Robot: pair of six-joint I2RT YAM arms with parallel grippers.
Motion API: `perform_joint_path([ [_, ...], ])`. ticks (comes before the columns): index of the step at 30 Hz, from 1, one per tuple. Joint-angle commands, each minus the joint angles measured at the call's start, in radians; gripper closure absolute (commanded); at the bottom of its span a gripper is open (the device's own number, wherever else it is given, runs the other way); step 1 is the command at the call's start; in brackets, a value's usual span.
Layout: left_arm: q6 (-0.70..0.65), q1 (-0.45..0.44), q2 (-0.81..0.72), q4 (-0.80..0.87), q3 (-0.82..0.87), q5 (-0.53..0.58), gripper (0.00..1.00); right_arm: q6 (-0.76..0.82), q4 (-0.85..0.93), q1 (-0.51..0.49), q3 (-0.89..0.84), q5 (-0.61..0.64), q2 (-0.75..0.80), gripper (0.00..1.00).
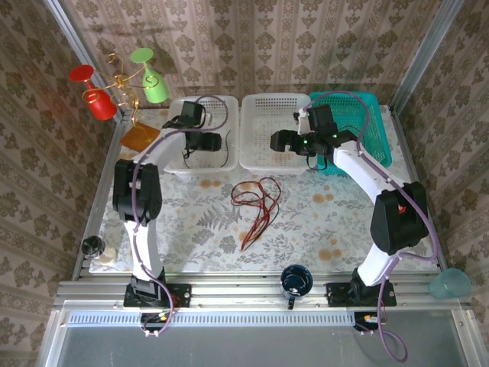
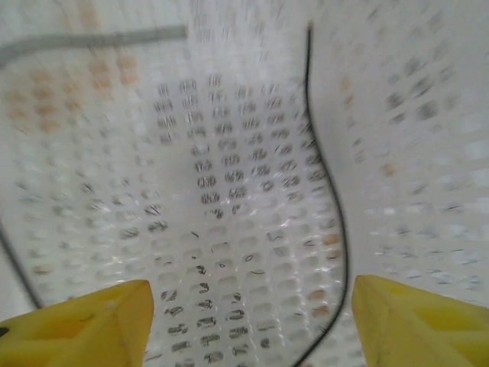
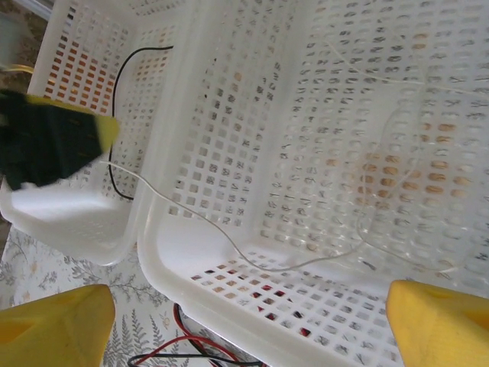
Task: Untangle the cables
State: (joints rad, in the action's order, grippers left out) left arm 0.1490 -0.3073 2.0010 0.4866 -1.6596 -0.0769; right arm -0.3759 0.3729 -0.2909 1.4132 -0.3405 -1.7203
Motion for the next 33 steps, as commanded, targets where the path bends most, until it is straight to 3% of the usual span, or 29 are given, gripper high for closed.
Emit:
perform_joint_path([
  [1, -0.020, -0.009, -0.138, -0.052, -0.032, 0.041, 0.30, 0.053, 0.024, -0.038, 0.070, 0.031, -0.037, 0.11],
  [7, -0.025, -0.029, -0.309, -0.065, 0.041, 0.043, 0.30, 0.158, 0.101, -0.139, 0.226, 0.079, -0.157, 0.33],
  [20, 0.043, -0.053, -0.654, -0.125, 0.414, 0.030, 0.30, 0.289, 0.264, -0.299, 0.592, 0.292, -0.442, 0.31],
  [28, 0.072, -0.057, -0.736, -0.137, 0.525, 0.031, 0.30, 0.337, 0.324, -0.320, 0.721, 0.392, -0.545, 0.42],
  [33, 0.073, -0.057, -0.752, -0.135, 0.541, 0.033, 0.30, 0.355, 0.322, -0.318, 0.743, 0.417, -0.575, 0.43],
])
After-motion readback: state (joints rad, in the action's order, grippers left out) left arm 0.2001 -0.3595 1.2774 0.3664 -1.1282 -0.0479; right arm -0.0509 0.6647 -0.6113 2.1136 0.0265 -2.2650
